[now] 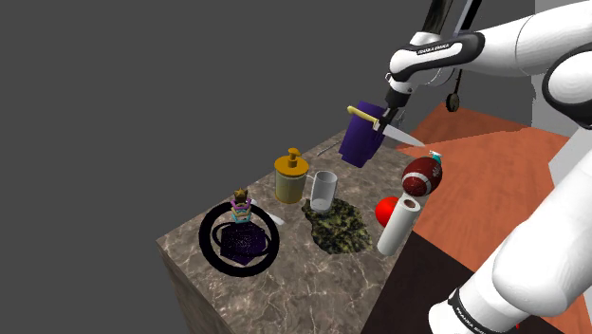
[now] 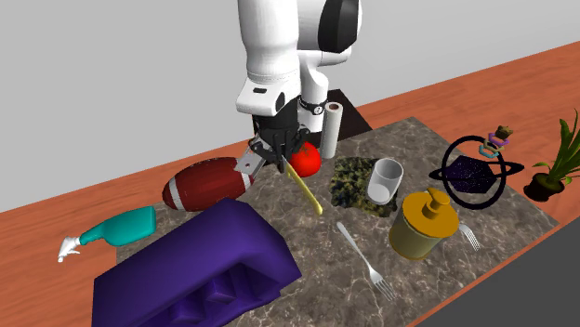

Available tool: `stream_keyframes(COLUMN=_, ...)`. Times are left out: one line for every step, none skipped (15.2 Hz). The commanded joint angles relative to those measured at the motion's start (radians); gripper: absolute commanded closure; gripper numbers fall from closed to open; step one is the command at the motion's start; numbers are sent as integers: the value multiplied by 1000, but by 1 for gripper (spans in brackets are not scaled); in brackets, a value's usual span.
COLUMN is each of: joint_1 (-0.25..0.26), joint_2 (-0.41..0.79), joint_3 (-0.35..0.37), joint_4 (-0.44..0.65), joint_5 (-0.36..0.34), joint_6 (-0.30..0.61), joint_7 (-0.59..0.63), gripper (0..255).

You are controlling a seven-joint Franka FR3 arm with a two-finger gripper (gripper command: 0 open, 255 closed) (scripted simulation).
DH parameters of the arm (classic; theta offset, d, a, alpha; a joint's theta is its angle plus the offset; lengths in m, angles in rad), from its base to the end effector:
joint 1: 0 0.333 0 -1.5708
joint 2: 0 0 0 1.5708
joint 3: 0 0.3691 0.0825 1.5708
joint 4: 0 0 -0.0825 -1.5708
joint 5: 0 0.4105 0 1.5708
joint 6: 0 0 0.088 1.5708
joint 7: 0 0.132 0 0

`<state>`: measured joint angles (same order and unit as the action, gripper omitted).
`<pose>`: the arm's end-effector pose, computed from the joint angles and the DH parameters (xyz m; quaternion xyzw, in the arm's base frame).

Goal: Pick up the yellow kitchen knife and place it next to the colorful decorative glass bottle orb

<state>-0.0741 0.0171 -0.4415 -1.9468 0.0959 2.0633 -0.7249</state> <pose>0.5262 -0.2886 0.4982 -0.9944 -0.0840 -0.0642 0.0029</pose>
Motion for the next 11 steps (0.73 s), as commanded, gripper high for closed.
stream_keyframes(joint_1=1, joint_2=-10, joint_3=0, joint_4=17, joint_5=-6, joint_6=-26, joint_7=5, gripper=255)
stream_keyframes(joint_1=1, joint_2=-13, joint_3=0, joint_4=28, joint_5=-8, joint_6=-39, joint_7=7, gripper=255)
stream_keyframes(joint_1=1, joint_2=-15, joint_3=0, joint_4=39, joint_5=-10, joint_6=-52, joint_7=9, gripper=255)
stream_keyframes(joint_1=1, joint_2=-17, joint_3=1, joint_4=50, joint_5=-11, joint_6=-65, joint_7=11, gripper=255)
stream_keyframes(joint_1=1, joint_2=-19, joint_3=1, joint_4=61, joint_5=-13, joint_6=-78, joint_7=13, gripper=255)
stream_keyframes(joint_1=1, joint_2=-21, joint_3=1, joint_4=73, joint_5=-14, joint_6=-91, joint_7=14, gripper=255)
stream_keyframes(joint_1=1, joint_2=-22, joint_3=1, joint_4=85, joint_5=-15, joint_6=-104, joint_7=16, gripper=255)
stream_keyframes(joint_1=1, joint_2=-24, joint_3=1, joint_4=97, joint_5=-16, joint_6=-118, joint_7=17, gripper=255)
stream_keyframes(joint_1=1, joint_2=-25, joint_3=1, joint_4=109, joint_5=-17, joint_6=-131, joint_7=18, gripper=255)
stream_keyframes(joint_1=1, joint_2=-25, joint_3=1, joint_4=122, joint_5=-18, joint_6=-144, joint_7=20, gripper=255)
stream_keyframes(joint_1=1, joint_2=-26, joint_3=1, joint_4=126, joint_5=-18, joint_6=-149, joint_7=20, gripper=255)
